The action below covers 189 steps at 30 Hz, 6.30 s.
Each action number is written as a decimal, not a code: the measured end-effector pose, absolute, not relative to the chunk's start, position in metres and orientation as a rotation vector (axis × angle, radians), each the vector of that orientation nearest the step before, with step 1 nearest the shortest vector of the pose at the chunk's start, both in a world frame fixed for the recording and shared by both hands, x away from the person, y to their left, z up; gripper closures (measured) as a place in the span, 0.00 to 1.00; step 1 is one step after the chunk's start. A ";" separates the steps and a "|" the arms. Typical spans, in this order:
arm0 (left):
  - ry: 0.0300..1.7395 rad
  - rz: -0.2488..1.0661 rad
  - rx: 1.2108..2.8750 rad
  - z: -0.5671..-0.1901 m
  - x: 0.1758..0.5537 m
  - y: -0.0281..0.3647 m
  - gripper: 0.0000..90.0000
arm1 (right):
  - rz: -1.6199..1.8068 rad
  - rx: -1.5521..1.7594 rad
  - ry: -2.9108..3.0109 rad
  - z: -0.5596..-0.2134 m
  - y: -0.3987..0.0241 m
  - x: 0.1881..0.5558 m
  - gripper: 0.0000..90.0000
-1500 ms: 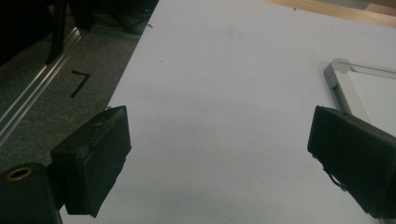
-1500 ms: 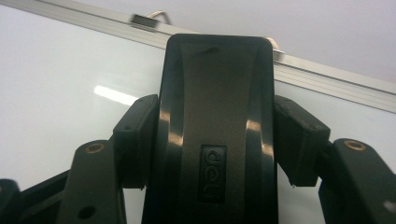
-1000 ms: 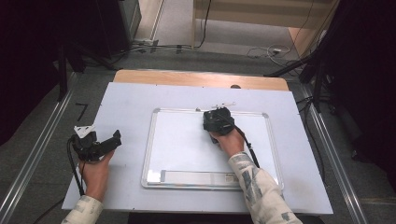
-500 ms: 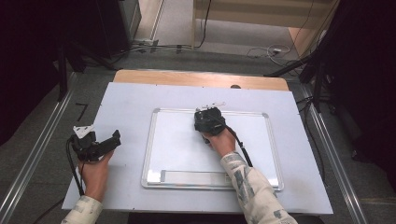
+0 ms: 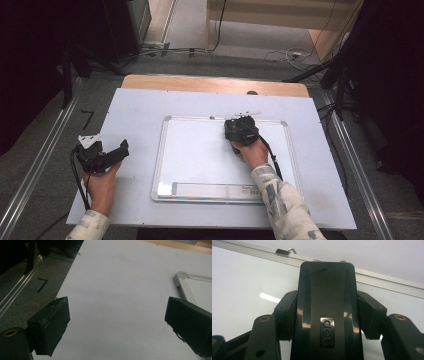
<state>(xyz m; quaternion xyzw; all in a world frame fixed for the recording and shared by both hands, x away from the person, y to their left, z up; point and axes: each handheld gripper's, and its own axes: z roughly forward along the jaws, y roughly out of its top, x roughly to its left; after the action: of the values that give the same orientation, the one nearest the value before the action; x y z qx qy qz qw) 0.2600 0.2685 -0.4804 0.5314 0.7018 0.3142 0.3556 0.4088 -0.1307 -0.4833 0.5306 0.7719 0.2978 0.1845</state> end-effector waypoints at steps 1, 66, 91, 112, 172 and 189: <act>1.814 0.811 1.374 -0.480 0.260 0.269 0.07 | 0.838 1.499 2.173 -0.483 -0.134 0.409 0.42; 1.824 0.817 1.378 -0.481 0.259 0.268 0.07 | 0.808 1.695 1.865 -0.464 -0.264 0.406 0.42; 1.822 0.818 1.373 -0.480 0.258 0.269 0.07 | 0.770 1.737 1.878 -0.481 -0.265 0.419 0.28; 1.826 0.821 1.371 -0.480 0.256 0.272 0.07 | 0.988 1.581 1.893 -0.452 -0.275 0.371 0.21; 1.820 0.818 1.374 -0.480 0.257 0.270 0.07 | 0.969 1.545 1.862 -0.452 -0.330 0.314 0.21; 1.818 0.821 1.372 -0.479 0.256 0.270 0.07 | 0.948 1.569 1.835 -0.453 -0.345 0.307 0.20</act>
<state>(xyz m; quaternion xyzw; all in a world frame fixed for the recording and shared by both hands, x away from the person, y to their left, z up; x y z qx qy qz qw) 0.2564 0.2699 -0.4794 0.5303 0.7027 0.3174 0.3524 0.3065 -0.3455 -0.4535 0.5823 0.6810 0.3520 0.2706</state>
